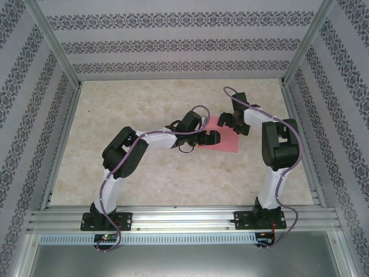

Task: Fold a paper plane with a square sheet of paper (fold left side to right side)
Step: Pick up the square sheet of paper from the middle-right of the table.

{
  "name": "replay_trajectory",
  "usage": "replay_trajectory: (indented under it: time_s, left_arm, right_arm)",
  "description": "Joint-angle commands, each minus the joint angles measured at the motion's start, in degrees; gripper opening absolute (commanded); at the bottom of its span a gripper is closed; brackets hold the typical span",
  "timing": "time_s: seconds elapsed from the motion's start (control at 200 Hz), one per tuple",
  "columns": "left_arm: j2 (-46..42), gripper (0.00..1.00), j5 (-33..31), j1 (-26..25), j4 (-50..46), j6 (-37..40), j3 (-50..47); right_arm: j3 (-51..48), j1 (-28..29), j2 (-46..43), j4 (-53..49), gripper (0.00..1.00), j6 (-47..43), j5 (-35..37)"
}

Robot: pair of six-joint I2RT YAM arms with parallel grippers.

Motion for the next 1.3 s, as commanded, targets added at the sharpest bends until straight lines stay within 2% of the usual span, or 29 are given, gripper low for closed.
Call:
replay_trajectory:
  time_s: [0.0, 0.33, 0.455, 0.57, 0.784, 1.009, 1.179, 1.294]
  left_arm:
    - [0.1, 0.96, -0.3, -0.9, -1.9, -1.4, -1.8]
    - [0.6, 0.96, 0.2, -1.0, -1.3, -1.7, -1.7]
    - [0.3, 0.96, 0.2, -1.0, -1.3, -1.7, -2.0]
    - [0.1, 0.97, 0.2, -1.0, -1.4, -1.5, -2.1]
    - [-1.5, 0.97, 0.2, -0.9, -1.4, -0.7, -2.4]
    - [-9.1, 0.99, -0.4, 0.3, -1.3, 0.7, -6.3]
    - [-18.7, 1.00, -1.7, 3.6, -0.9, 1.2, -13.7]
    - [-26.4, 1.00, -1.2, 6.7, 1.2, 0.4, -20.4]
  right_arm:
    - [-1.7, 1.7, -1.7, -2.8, 0.98, 2.2, 0.9]
    - [-5.8, 3.2, -2.6, 0.4, 0.98, 4.4, -6.9]
    - [-7.1, 3.2, -3.5, 1.6, 0.97, 4.0, -7.2]
    - [-6.8, 3.1, -4.1, 0.7, 0.88, 2.4, -7.3]
    - [-8.9, 2.7, -6.6, 3.1, 0.60, 0.8, -12.3]
    - [-13.3, 0.9, -12.5, 8.9, 0.35, 0.2, -19.8]
    - [-18.0, -0.9, -18.1, 15.6, 0.27, 1.1, -27.5]
    - [-21.4, -2.2, -23.1, 21.2, 0.25, 2.5, -33.3]
